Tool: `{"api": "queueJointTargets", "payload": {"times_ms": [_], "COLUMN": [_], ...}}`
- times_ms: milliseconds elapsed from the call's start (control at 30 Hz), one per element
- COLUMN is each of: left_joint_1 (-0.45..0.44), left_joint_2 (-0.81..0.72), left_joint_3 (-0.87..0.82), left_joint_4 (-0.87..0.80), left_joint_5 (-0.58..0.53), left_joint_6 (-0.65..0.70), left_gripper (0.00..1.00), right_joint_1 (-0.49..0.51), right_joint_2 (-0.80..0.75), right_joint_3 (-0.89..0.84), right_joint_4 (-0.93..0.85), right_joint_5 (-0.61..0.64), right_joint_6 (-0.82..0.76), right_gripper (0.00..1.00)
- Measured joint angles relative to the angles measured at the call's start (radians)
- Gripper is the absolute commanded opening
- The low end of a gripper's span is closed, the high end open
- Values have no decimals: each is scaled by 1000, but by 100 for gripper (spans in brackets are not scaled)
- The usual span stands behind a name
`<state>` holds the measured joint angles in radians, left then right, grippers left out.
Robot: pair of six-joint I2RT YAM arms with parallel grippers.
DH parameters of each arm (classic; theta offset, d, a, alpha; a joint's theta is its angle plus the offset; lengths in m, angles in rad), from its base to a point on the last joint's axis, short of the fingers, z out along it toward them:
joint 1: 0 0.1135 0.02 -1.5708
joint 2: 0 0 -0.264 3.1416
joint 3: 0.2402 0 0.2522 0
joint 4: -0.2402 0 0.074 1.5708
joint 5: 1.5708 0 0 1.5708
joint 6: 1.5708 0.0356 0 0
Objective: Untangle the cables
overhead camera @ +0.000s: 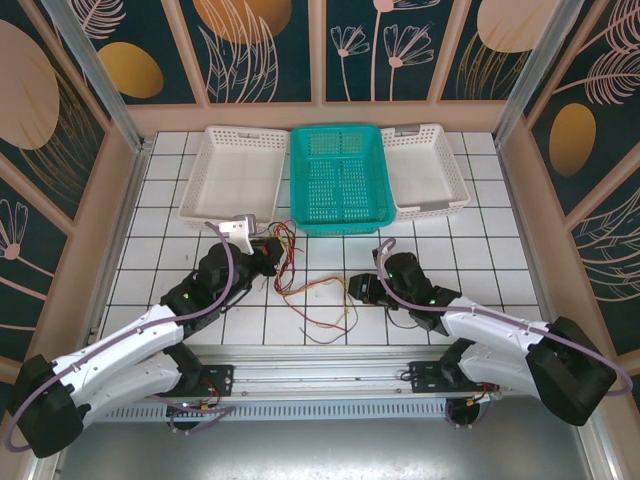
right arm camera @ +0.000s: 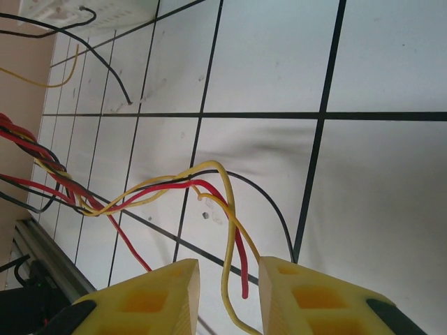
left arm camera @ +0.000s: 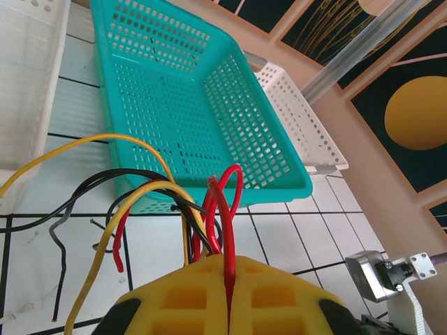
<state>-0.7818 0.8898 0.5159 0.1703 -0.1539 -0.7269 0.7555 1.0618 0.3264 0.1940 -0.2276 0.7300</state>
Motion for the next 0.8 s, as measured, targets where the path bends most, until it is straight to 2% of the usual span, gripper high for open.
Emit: {"api": "queueJointTargets", "payload": {"times_ms": [233,600,767,800], "left_joint_1": [0,0,0,0], "left_joint_2": [0,0,0,0], "left_joint_3": [0,0,0,0], "left_joint_4": [6,6,6,5], "left_joint_5": [0,0,0,0], "left_joint_6": [0,0,0,0], "left_gripper": [0,0,0,0], "right_joint_1": [0,0,0,0], "right_joint_2": [55,111,117,117], "right_joint_3": [-1,-2,-2,-2], "right_joint_4": [31,75,102,103], "right_joint_5": [-1,-9,-17,-18], "right_joint_6": [-10,-19,-18,-20], "right_gripper": [28,17,0,0]}}
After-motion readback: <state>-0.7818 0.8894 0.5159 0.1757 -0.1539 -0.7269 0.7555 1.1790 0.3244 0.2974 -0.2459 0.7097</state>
